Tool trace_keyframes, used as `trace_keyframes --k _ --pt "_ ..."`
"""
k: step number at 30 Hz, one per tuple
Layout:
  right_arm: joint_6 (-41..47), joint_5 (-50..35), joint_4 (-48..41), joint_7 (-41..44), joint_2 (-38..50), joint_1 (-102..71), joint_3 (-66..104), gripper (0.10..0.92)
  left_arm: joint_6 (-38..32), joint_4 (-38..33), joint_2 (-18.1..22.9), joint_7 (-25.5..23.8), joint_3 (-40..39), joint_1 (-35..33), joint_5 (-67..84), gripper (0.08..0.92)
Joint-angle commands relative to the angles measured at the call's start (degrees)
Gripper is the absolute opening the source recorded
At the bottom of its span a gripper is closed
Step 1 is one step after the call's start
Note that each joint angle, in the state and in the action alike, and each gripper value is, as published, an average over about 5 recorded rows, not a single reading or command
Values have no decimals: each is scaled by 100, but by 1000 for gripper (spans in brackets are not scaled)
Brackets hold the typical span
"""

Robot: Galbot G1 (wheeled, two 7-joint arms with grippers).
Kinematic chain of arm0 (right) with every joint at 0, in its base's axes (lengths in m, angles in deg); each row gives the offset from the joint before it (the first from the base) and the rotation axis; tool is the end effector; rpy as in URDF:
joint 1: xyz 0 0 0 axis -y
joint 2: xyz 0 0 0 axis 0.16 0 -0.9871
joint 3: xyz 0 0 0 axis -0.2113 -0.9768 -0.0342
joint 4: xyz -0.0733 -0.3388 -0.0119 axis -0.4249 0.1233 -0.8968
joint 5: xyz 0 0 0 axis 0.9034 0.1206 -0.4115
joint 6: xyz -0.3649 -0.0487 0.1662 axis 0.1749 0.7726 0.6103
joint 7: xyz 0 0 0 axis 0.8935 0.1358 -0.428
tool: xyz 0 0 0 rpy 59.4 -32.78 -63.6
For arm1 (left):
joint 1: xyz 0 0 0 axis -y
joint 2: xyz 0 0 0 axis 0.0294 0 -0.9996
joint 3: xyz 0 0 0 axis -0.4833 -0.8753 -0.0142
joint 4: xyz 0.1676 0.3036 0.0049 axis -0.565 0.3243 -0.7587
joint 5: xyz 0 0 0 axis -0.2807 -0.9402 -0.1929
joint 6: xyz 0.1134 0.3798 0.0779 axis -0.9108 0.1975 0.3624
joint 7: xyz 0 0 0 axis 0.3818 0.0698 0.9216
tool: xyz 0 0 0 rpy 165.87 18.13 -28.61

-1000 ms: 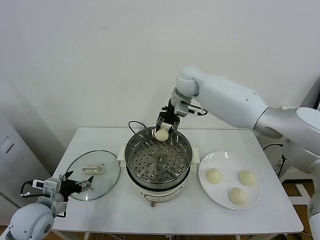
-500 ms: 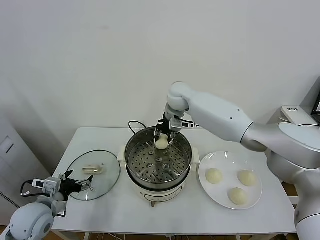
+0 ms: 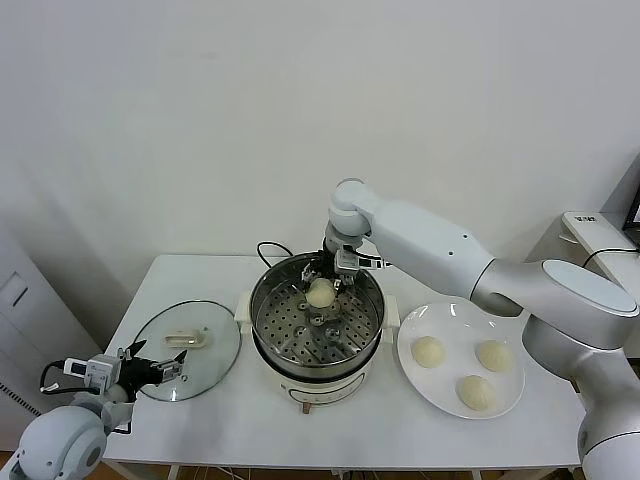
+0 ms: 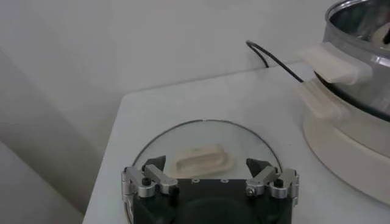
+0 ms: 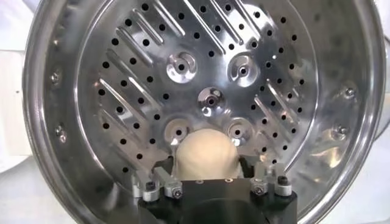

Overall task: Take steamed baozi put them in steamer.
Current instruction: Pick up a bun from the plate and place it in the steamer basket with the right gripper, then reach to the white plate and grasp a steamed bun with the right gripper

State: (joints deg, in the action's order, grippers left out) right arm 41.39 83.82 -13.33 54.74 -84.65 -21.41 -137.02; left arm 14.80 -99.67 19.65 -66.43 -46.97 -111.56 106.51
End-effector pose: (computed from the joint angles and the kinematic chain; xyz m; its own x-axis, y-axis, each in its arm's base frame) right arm 0.6261 0.1608 -0.0871 -0.1261 -0.2216 0.9670 0.0206 -0.9751 -0.2208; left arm 0.2999 0.1182 -0.2415 -0.8314 0.0481 0.5536 0.1620 0.9739 0.1588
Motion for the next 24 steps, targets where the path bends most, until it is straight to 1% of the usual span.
trace_keyframes --k 1,3,6,11,14,20,24 --pt "-257 -628 4 -8 81 321 -63 818 1 -14 6 2 5 -10 5 823" --pt "-113 -1193 -4 74 200 638 -232 821 6 -38 11 1 15 -29 9 823" --pt "429 -2138 -18 242 413 1164 -675 822 10 -74 12 -1 43 -59 13 823" --pt "1760 -3634 -72 533 815 1992 -1641 823 1 -111 10 -2 99 -124 24 823" --pt "2463 -4249 -75 608 1081 2477 -2237 823 -3 -140 21 -2 112 -152 27 823" --pt "3813 -5192 81 577 1630 2964 -3031 823 4 -208 64 1 148 -206 31 823" --pt "4445 -5626 322 535 2003 3062 -3455 823 8 -220 70 3 164 -216 31 823"
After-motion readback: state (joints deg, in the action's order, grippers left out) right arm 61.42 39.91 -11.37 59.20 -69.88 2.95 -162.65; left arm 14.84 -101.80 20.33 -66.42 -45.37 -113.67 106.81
